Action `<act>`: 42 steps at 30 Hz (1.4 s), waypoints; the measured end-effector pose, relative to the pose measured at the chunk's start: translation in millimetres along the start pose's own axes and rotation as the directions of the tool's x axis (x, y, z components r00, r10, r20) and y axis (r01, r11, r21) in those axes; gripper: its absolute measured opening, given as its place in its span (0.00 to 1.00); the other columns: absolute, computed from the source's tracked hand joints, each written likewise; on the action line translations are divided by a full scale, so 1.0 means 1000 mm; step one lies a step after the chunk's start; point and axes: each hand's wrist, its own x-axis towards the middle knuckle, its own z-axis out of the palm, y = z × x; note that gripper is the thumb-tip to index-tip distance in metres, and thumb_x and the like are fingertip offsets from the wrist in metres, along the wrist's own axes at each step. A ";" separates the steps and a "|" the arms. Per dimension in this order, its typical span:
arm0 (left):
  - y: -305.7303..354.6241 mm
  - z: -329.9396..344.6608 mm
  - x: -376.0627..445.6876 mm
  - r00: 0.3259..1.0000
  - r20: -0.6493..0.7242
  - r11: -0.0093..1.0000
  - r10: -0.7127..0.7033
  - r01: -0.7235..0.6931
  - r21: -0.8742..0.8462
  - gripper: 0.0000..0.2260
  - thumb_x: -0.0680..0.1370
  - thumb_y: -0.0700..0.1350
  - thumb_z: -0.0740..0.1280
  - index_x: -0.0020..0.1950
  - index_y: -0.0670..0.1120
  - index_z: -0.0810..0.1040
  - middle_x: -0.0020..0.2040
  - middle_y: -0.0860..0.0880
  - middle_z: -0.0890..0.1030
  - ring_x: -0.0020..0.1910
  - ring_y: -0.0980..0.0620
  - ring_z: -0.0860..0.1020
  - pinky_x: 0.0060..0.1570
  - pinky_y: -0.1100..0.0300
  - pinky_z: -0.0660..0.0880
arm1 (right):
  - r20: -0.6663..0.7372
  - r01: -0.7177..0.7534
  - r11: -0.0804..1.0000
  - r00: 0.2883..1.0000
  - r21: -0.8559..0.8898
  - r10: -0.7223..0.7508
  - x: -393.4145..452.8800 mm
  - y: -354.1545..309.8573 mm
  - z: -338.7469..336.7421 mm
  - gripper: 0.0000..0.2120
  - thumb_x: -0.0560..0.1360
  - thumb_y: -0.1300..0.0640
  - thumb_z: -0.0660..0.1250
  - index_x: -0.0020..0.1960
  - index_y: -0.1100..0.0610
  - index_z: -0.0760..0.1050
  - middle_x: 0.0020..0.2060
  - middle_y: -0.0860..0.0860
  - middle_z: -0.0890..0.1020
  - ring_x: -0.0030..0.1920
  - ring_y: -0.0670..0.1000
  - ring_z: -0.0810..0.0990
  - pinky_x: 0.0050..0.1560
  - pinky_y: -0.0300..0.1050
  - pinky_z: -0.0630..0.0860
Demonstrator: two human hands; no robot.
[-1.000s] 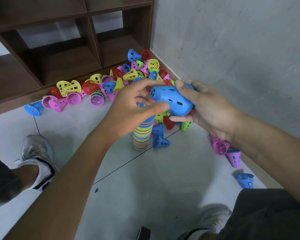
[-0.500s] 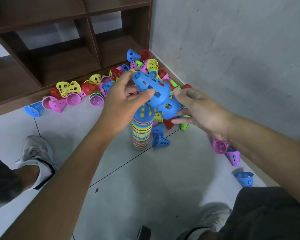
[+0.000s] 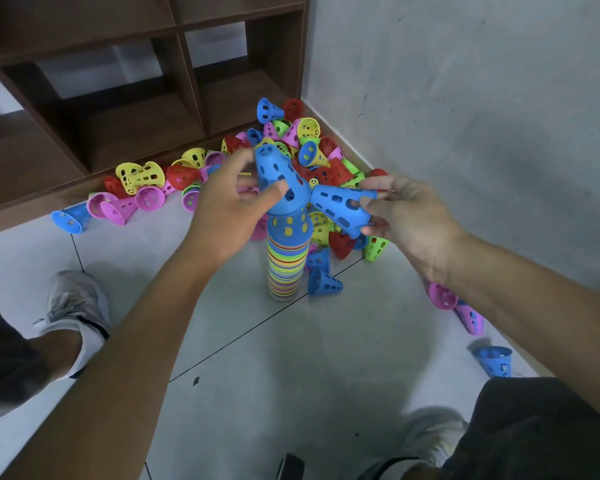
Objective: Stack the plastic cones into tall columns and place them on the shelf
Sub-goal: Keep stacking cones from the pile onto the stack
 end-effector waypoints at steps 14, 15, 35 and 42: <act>-0.002 0.000 -0.007 0.998 0.061 0.999 -0.010 0.007 0.047 0.22 0.77 0.51 0.73 0.70 0.50 0.76 0.64 0.55 0.81 0.62 0.59 0.79 0.65 0.53 0.77 | 0.019 0.001 0.970 1.000 0.243 -0.006 -0.005 -0.010 0.006 0.14 0.80 0.66 0.66 0.64 0.58 0.75 0.45 0.54 0.78 0.42 0.50 0.81 0.38 0.37 0.79; 0.004 0.001 -0.008 0.998 0.062 1.000 -0.001 0.000 0.012 0.21 0.77 0.52 0.72 0.69 0.51 0.76 0.64 0.55 0.81 0.62 0.59 0.79 0.65 0.52 0.77 | 0.047 -0.002 0.961 0.999 0.277 -0.011 -0.006 -0.012 0.007 0.14 0.80 0.66 0.65 0.65 0.58 0.75 0.44 0.53 0.79 0.41 0.49 0.81 0.38 0.36 0.79; -0.004 0.000 -0.001 0.998 0.057 0.999 0.007 -0.010 0.050 0.18 0.75 0.49 0.73 0.64 0.47 0.78 0.58 0.53 0.83 0.57 0.55 0.82 0.59 0.49 0.80 | 0.075 -0.025 0.986 0.997 0.164 0.012 -0.010 -0.015 0.014 0.10 0.82 0.59 0.65 0.63 0.55 0.73 0.52 0.55 0.85 0.46 0.53 0.86 0.42 0.43 0.83; -0.015 0.003 -0.003 0.999 0.024 0.988 -0.041 0.036 0.152 0.21 0.77 0.49 0.74 0.69 0.52 0.77 0.62 0.57 0.80 0.60 0.57 0.80 0.61 0.58 0.77 | 0.092 0.004 0.994 0.996 0.105 -0.014 -0.014 -0.015 0.016 0.11 0.82 0.59 0.66 0.63 0.55 0.73 0.51 0.54 0.85 0.46 0.54 0.86 0.44 0.43 0.82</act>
